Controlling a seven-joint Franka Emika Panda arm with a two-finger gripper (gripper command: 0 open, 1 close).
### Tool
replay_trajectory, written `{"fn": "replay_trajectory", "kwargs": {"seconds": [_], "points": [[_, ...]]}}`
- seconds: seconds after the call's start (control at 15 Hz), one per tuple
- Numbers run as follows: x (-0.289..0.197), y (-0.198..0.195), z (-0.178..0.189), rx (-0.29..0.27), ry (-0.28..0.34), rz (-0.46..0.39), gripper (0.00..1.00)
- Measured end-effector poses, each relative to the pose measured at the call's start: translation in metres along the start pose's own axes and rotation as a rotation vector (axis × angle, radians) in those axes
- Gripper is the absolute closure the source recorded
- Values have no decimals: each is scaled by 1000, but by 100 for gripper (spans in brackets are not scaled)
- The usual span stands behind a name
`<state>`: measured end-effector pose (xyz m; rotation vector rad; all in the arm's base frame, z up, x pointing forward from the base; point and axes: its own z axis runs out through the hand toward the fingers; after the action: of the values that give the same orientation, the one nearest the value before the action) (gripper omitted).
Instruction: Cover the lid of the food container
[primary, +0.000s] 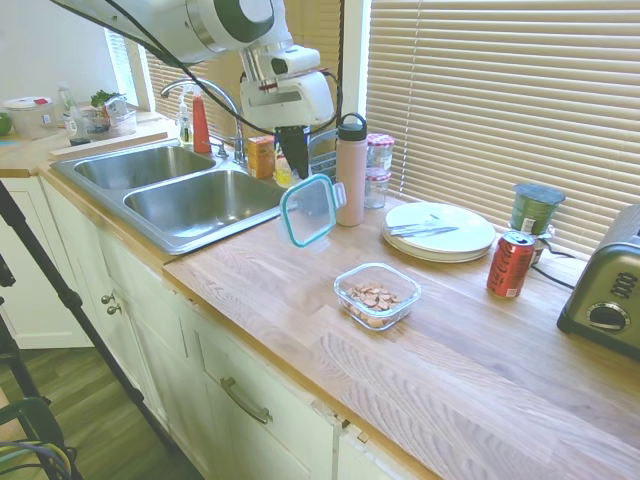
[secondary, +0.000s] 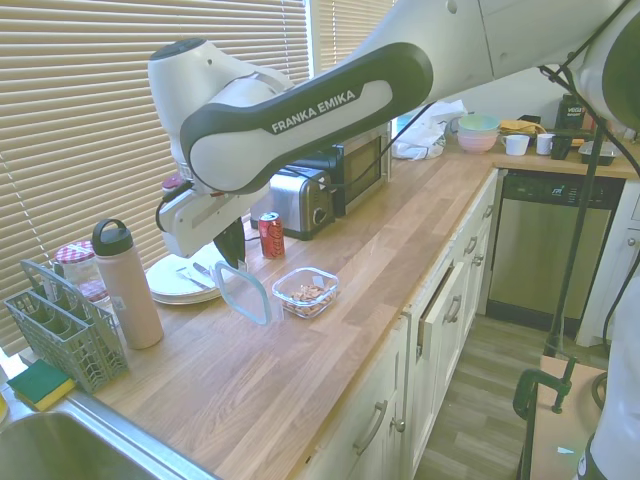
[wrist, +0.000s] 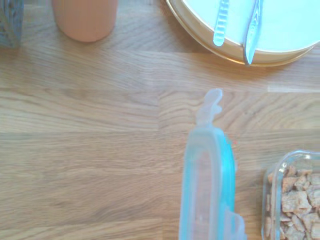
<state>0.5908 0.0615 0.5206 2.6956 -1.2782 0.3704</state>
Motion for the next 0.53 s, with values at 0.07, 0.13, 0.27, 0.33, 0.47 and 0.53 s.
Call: {"fn": "replay_trajectory", "kwargs": {"seconds": [0.07,0.13,0.27,0.33,0.47,0.53], "points": [[5,4,0,3,-6,4,100],[9,8,1,3,-12,8,100],[14,17,5,0,-29,15,100],[16,20,6,0,-34,18,100],[21,27,5,6,-42,29,100],[25,31,6,10,-46,36,100]]}}
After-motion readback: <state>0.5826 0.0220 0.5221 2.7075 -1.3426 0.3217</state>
